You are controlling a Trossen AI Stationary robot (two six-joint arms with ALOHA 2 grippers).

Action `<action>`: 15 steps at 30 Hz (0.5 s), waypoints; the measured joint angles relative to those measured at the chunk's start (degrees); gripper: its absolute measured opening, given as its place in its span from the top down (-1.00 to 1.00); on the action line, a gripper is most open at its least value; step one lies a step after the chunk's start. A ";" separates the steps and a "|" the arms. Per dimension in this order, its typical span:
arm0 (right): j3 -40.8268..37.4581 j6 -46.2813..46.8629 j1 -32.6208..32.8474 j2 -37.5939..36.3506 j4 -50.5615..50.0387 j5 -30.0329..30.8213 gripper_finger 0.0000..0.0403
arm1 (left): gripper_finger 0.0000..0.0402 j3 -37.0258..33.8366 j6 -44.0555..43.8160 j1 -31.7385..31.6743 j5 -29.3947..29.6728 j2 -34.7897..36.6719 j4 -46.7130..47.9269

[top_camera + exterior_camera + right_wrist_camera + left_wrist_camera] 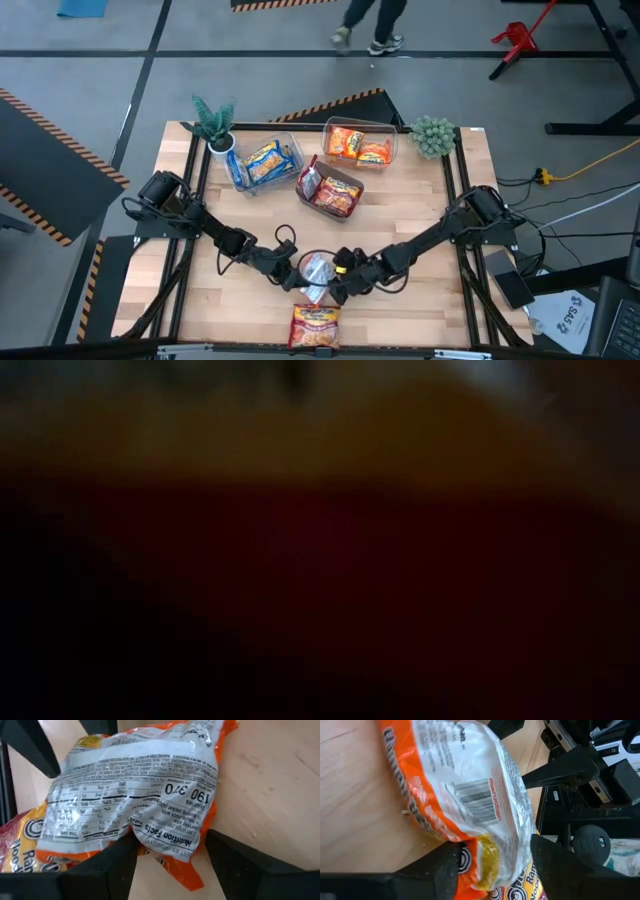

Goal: Sort Maruchan noodles
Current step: Stack the orange noodle pack on top of the orange noodle pack

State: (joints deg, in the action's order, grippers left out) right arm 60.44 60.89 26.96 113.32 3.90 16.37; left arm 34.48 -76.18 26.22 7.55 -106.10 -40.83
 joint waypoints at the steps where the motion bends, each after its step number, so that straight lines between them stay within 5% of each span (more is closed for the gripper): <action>1: 0.28 -0.42 -0.11 0.03 -0.15 -0.10 -0.18 | -0.08 -0.04 0.00 0.00 0.00 0.00 -0.25; 15: 7.46 -4.40 -0.04 -0.26 -17.27 -3.73 -0.19 | 0.67 -0.09 -0.22 -0.09 0.40 -0.08 -1.62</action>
State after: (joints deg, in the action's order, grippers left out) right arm 67.89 56.49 26.92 113.06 -13.36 12.64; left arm 34.39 -76.40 26.13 7.95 -106.19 -42.46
